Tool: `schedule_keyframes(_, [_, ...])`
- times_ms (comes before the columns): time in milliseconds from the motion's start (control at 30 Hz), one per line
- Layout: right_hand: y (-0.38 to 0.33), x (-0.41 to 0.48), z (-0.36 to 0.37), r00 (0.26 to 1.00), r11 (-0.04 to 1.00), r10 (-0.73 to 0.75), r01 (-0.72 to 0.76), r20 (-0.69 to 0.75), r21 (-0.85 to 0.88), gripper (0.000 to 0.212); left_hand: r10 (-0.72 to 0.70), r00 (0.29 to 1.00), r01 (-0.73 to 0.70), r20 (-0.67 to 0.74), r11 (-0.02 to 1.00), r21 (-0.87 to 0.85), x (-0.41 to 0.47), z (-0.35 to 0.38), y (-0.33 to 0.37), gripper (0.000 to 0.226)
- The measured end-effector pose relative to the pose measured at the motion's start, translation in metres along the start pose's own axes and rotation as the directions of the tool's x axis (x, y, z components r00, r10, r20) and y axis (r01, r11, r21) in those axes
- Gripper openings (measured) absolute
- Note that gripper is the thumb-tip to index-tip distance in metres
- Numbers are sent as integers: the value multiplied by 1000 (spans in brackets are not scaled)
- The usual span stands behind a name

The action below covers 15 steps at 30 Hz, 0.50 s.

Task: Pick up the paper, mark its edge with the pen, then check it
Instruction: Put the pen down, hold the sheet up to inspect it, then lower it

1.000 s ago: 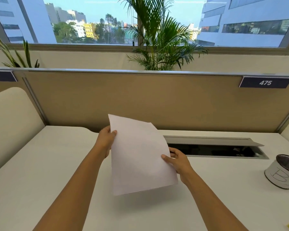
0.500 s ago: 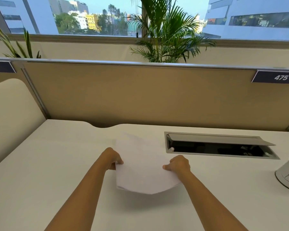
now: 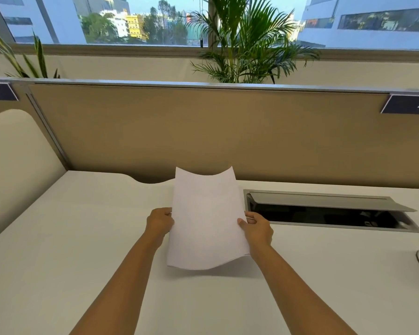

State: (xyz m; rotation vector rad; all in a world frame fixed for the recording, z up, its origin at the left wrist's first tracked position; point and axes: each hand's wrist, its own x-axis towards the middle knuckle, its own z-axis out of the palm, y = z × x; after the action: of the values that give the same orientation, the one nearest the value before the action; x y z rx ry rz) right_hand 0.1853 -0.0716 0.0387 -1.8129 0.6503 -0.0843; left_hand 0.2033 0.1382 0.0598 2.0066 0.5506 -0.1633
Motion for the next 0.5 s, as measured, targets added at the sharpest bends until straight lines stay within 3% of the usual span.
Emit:
schedule_keyframes(233, [8, 19, 17, 998, 998, 54, -54, -14, 28, 30, 30, 988, -38, -153, 998, -50, 20, 4, -5, 29])
schedule_keyframes(500, [13, 33, 34, 999, 1000, 21, -21, -46, 2, 31, 40, 976, -55, -215, 996, -65, 43, 8, -18, 29])
